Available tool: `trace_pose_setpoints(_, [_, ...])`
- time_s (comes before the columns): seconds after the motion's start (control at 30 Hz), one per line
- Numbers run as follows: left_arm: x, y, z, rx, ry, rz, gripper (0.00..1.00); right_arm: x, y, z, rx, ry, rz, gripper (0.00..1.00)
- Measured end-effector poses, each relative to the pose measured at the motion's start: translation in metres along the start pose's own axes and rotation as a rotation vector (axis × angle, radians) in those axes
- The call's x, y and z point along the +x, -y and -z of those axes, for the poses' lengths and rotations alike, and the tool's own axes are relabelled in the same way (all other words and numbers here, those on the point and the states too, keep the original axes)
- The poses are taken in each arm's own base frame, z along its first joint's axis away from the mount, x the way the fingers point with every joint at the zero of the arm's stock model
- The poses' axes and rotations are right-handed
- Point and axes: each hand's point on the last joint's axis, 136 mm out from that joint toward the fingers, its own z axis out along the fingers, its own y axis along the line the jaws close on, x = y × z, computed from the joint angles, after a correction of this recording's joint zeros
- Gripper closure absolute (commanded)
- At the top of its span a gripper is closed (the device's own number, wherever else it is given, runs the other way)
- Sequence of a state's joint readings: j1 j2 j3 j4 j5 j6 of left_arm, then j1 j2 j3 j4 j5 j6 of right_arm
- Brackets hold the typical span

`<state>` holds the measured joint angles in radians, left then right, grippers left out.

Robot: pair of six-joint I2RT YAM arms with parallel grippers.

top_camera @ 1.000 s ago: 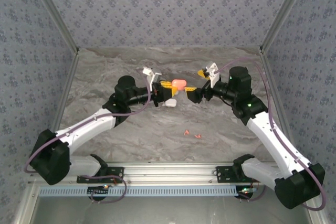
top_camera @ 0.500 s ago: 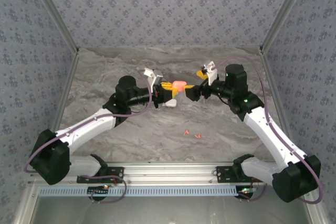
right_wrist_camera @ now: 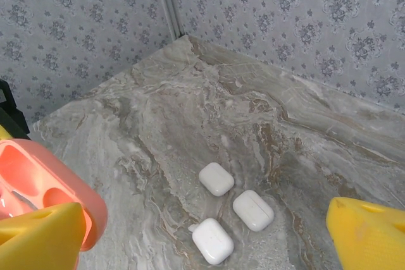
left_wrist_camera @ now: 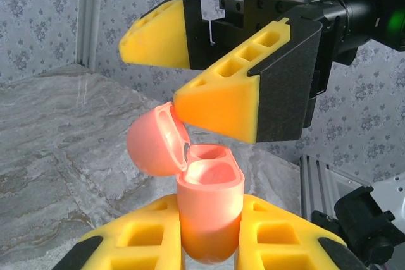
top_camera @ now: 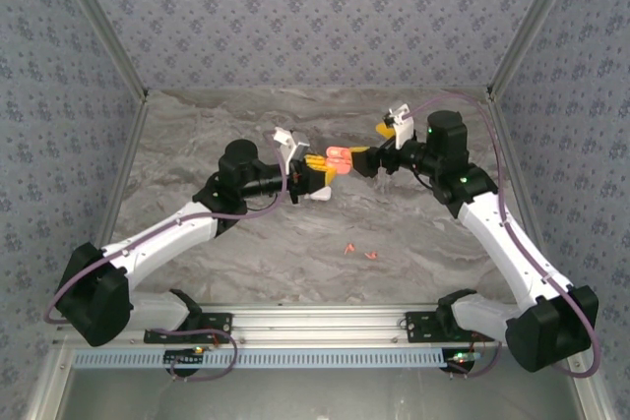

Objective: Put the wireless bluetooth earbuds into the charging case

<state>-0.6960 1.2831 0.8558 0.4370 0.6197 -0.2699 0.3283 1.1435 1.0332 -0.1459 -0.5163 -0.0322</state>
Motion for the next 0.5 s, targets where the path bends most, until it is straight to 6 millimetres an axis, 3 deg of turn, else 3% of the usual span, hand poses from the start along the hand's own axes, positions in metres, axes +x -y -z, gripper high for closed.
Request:
trace_pose_setpoints(0.3, [0.003,-0.01,0.002,-0.06,-0.005,-0.002,1.0,-0.007,0.016,0.037,0.136,0.022,-0.081,0.0])
trace_pose_setpoints(0.4, [0.003,-0.01,0.009,-0.087,-0.006,-0.007,1.0,0.009,0.019,0.042,0.167,-0.036,-0.149,0.01])
trace_pose_setpoints(0.5, [0.004,-0.008,0.019,-0.12,-0.004,-0.019,1.0,0.041,0.018,0.037,0.155,-0.138,-0.232,0.12])
